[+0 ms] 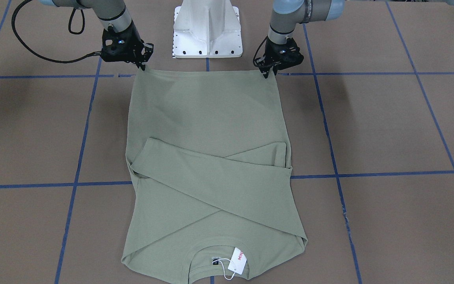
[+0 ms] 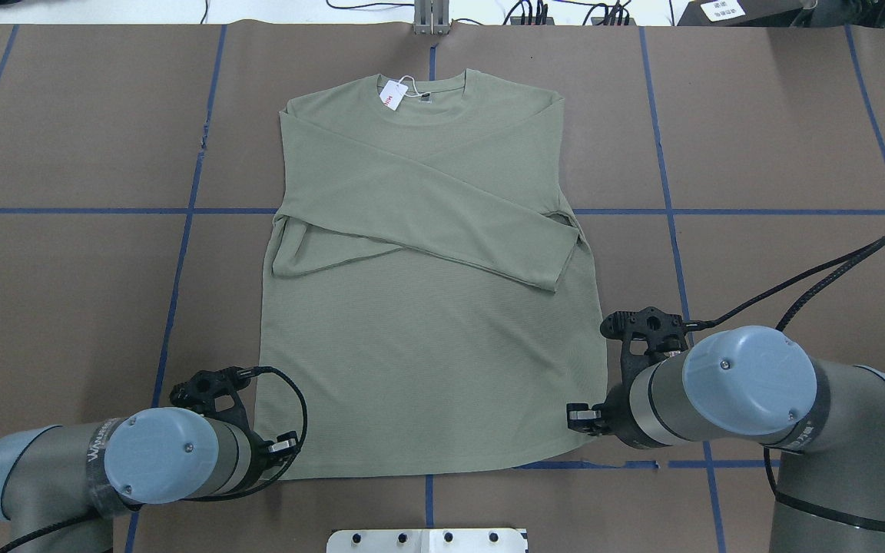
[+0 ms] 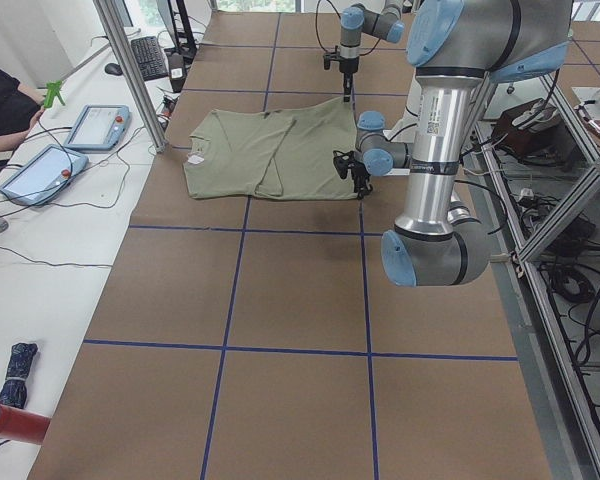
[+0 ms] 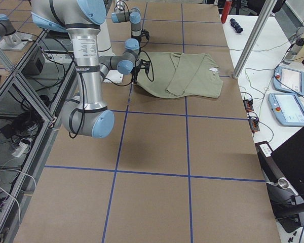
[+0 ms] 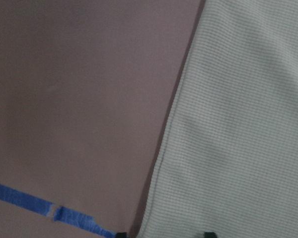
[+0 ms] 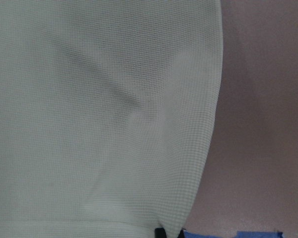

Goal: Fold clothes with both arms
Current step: 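Grasp both hem corners with the left and right grippers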

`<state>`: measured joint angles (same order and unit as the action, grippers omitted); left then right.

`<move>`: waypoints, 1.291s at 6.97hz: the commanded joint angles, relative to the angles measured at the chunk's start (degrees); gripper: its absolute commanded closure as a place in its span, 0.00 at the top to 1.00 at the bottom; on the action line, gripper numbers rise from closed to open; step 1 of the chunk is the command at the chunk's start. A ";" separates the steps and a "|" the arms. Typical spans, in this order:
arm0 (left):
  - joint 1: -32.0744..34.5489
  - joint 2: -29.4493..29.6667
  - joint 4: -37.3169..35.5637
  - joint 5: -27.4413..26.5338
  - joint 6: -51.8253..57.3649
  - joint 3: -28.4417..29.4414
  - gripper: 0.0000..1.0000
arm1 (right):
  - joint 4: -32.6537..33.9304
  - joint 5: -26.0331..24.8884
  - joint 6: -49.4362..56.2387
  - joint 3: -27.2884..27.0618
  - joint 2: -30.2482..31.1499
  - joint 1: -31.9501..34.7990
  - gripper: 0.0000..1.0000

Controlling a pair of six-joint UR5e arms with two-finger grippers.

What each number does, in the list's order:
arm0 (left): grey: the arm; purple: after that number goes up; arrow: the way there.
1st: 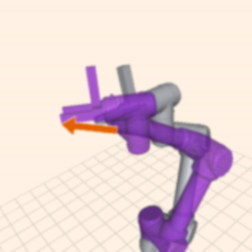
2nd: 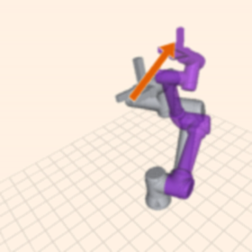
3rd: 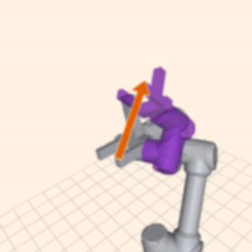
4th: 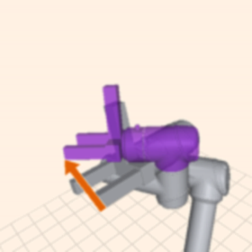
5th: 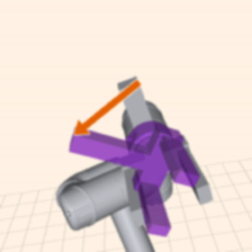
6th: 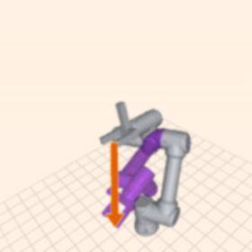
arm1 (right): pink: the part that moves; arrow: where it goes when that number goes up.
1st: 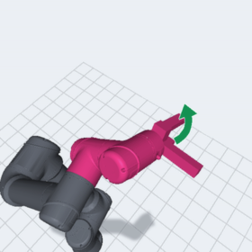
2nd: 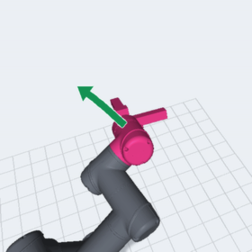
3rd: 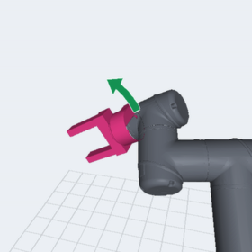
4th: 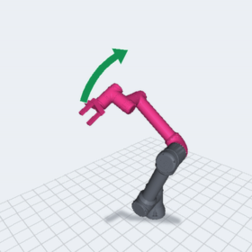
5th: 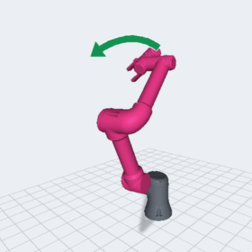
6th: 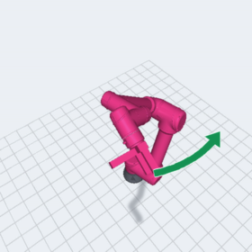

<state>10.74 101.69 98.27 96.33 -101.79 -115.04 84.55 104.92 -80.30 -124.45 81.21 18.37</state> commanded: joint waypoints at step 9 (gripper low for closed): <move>-0.36 -4.57 -7.38 4.30 0.10 -16.51 0.00 | 0.88 8.32 -0.29 -4.73 4.03 0.70 0.00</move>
<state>10.79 97.03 92.77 99.51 -101.76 -129.16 85.28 109.18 -80.59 -127.52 83.66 19.02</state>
